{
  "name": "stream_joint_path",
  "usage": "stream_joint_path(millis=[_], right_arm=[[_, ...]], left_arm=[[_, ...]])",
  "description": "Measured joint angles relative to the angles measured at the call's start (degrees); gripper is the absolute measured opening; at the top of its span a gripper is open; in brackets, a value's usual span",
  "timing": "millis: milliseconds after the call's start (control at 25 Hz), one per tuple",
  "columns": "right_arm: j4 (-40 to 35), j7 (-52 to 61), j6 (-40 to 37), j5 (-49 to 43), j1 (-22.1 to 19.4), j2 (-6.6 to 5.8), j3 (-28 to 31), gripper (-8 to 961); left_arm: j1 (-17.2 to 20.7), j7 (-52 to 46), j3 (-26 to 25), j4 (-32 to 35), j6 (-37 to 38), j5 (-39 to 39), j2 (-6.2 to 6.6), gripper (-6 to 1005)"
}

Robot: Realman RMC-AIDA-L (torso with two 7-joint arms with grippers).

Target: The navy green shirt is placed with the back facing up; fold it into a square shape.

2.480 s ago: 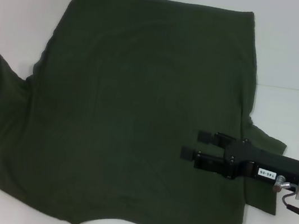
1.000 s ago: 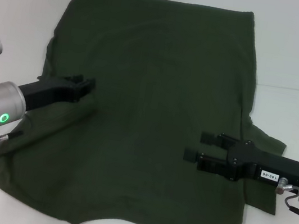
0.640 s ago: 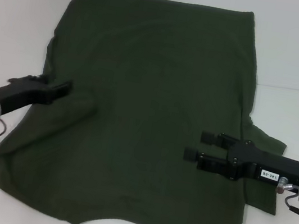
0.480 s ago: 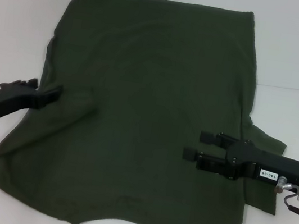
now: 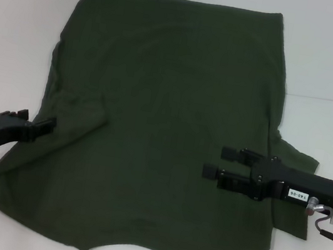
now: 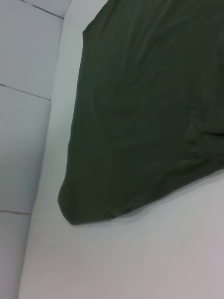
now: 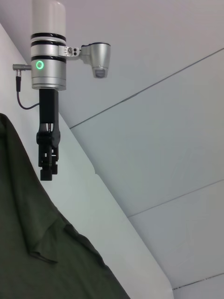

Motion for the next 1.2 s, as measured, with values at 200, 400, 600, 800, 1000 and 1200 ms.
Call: stream_joint_path(millis=[200, 400, 600, 800, 1000, 1200], right_arm=[[0.3, 0.4, 0.0, 0.0, 0.1, 0.00, 0.0, 896], [0.3, 0.4, 0.0, 0.0, 0.1, 0.01, 0.0, 896], [0.3, 0.4, 0.0, 0.0, 0.1, 0.00, 0.0, 896], [0.3, 0.5, 0.1, 0.0, 0.1, -0.05, 0.0, 896], [0.2, 0.5, 0.1, 0.0, 0.1, -0.09, 0.0, 896], [0.2, 0.5, 0.1, 0.0, 0.1, -0.09, 0.0, 896]], left_arm=[[0.2, -4.7, -0.1, -0.1, 0.0, 0.7, 0.00, 724], [0.4, -6.2, -0.2, -0.1, -0.6, 0.7, 0.00, 724], [0.5, -6.2, -0.2, -0.3, -0.9, 1.5, 0.00, 725], [0.7, -6.3, -0.2, -0.1, 0.0, 3.3, 0.00, 725], [0.7, -6.3, -0.2, -0.1, 0.3, 4.4, 0.00, 724], [0.7, -6.3, -0.5, 0.0, 2.0, 5.9, 0.00, 723]])
